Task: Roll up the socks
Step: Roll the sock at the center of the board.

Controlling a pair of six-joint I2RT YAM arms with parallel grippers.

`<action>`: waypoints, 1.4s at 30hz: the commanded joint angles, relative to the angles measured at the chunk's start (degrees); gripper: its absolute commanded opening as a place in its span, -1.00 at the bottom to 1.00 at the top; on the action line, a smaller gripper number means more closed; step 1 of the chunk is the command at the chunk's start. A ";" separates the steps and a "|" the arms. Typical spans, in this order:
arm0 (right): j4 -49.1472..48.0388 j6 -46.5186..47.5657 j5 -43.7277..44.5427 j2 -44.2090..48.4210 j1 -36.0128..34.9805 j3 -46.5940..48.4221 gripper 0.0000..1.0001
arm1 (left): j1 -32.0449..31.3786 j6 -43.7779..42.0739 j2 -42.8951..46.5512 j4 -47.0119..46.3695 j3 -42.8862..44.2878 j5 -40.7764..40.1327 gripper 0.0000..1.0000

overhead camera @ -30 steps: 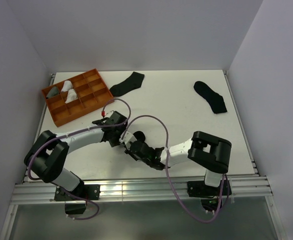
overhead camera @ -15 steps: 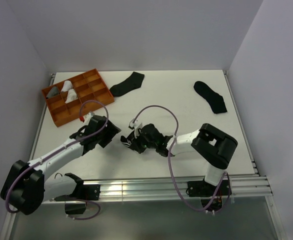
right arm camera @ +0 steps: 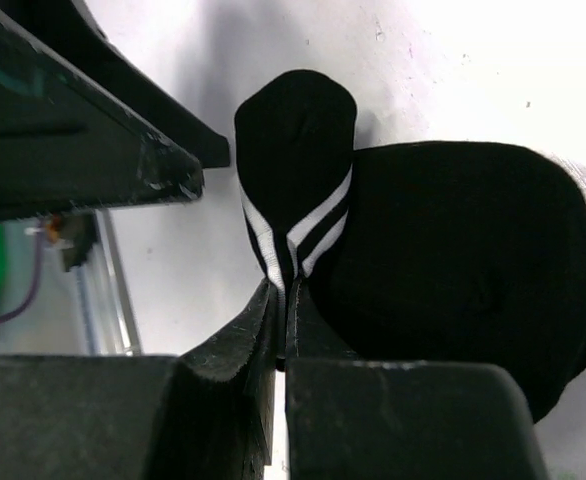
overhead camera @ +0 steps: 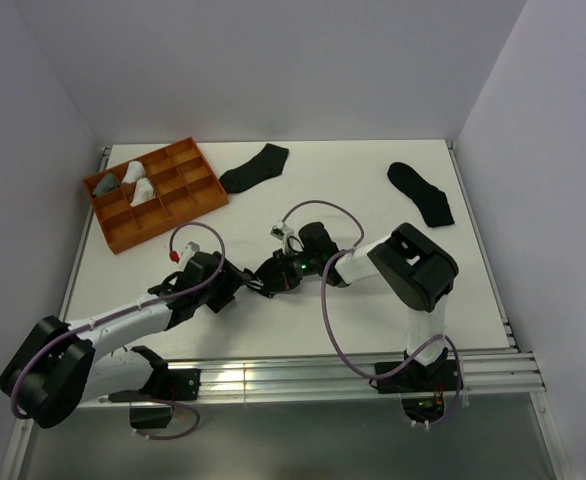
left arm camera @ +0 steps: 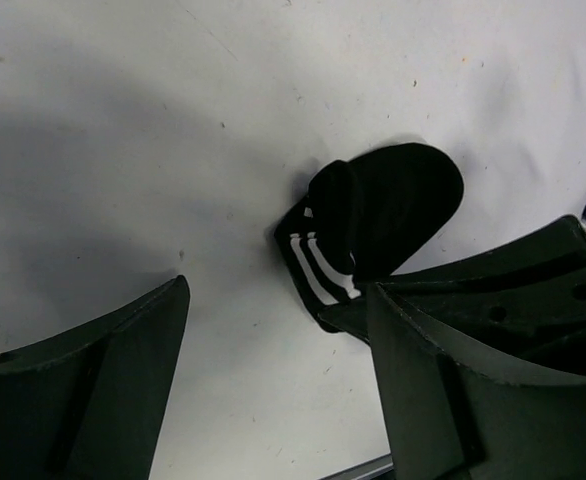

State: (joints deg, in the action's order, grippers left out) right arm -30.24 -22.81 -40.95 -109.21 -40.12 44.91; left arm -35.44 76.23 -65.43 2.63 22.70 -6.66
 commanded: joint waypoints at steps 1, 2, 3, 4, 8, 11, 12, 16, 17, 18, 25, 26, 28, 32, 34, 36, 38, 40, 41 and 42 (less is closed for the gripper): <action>5.97 -2.33 -4.84 -3.20 1.62 1.67 -1.00 | -0.59 0.94 -2.67 -5.53 1.47 0.68 0.53; 6.50 -2.33 -5.63 -3.73 1.80 2.02 -1.00 | -0.68 1.12 -3.21 -6.49 1.65 0.85 0.53; 6.51 -3.03 -6.59 -4.34 2.15 2.12 -1.00 | -0.77 1.12 -3.74 -7.11 1.73 1.12 0.51; 6.77 -3.38 -7.30 -4.78 2.24 2.64 -1.00 | -0.77 1.12 -4.61 -7.73 2.00 1.12 0.50; 5.19 -6.98 -10.99 -7.77 3.64 2.82 -1.00 | -1.38 1.47 -6.73 -8.00 2.61 0.50 0.44; 5.71 -7.43 -11.78 -8.65 4.70 3.35 -1.00 | -1.47 2.35 -8.22 -8.26 2.35 0.33 0.40; 5.89 -7.69 -12.13 -9.35 4.79 3.52 -1.00 | -1.47 2.52 -8.57 -8.26 2.26 0.33 0.38; 6.25 -9.44 -13.54 -11.37 5.22 4.58 -1.00 | -1.65 2.79 -11.38 -7.82 2.88 0.15 0.32; 6.24 -9.88 -13.89 -11.81 5.31 4.66 -1.00 | -1.65 2.70 -11.91 -7.99 3.05 0.33 0.30; 5.46 -10.76 -14.07 -12.60 5.40 4.67 -1.00 | -1.74 2.61 -13.05 -7.65 3.49 0.33 0.27; 3.77 -13.41 -13.72 -13.40 6.02 4.22 -0.98 | -2.18 2.17 -16.31 -4.22 5.60 -0.02 -0.10; 4.74 -12.79 -13.20 -13.05 6.02 4.40 -0.98 | -2.26 1.82 -16.40 -2.82 6.04 -0.11 -0.17; 5.37 -11.74 -11.36 -10.95 6.02 3.53 -0.98 | -2.35 0.86 -16.66 0.52 7.79 -1.34 -0.33; 6.68 -8.41 -7.49 -4.72 5.75 1.94 -0.85 | -2.53 -2.57 -17.01 7.11 11.75 -3.10 -0.47; 8.44 -6.56 -3.46 -2.16 4.97 1.07 -0.67 | -2.62 -4.93 -17.98 10.97 14.82 -3.45 -0.49; 9.75 -3.83 -0.72 1.97 4.26 0.36 -0.55 | -2.79 -6.78 -19.81 15.18 18.41 -3.63 -0.49; 10.46 -1.03 4.61 6.17 2.60 -0.69 -0.39 | -2.97 -8.72 -21.05 17.66 20.71 -3.98 -0.49; 10.90 1.00 9.55 9.17 1.28 -2.35 -0.27 | -3.05 -10.56 -22.46 19.50 22.90 -3.37 -0.47; 11.16 2.92 15.14 11.89 -0.38 -2.89 -0.24 | -3.06 -11.01 -22.98 20.12 23.53 -3.28 -0.47; 11.25 3.90 17.89 13.13 -1.27 -3.42 -0.21 | -3.06 -11.45 -23.95 20.48 24.05 -3.10 -0.46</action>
State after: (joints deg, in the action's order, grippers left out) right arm -20.99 -25.61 -36.32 -101.75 -38.57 43.00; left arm -38.35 69.14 -87.66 16.64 44.07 -7.94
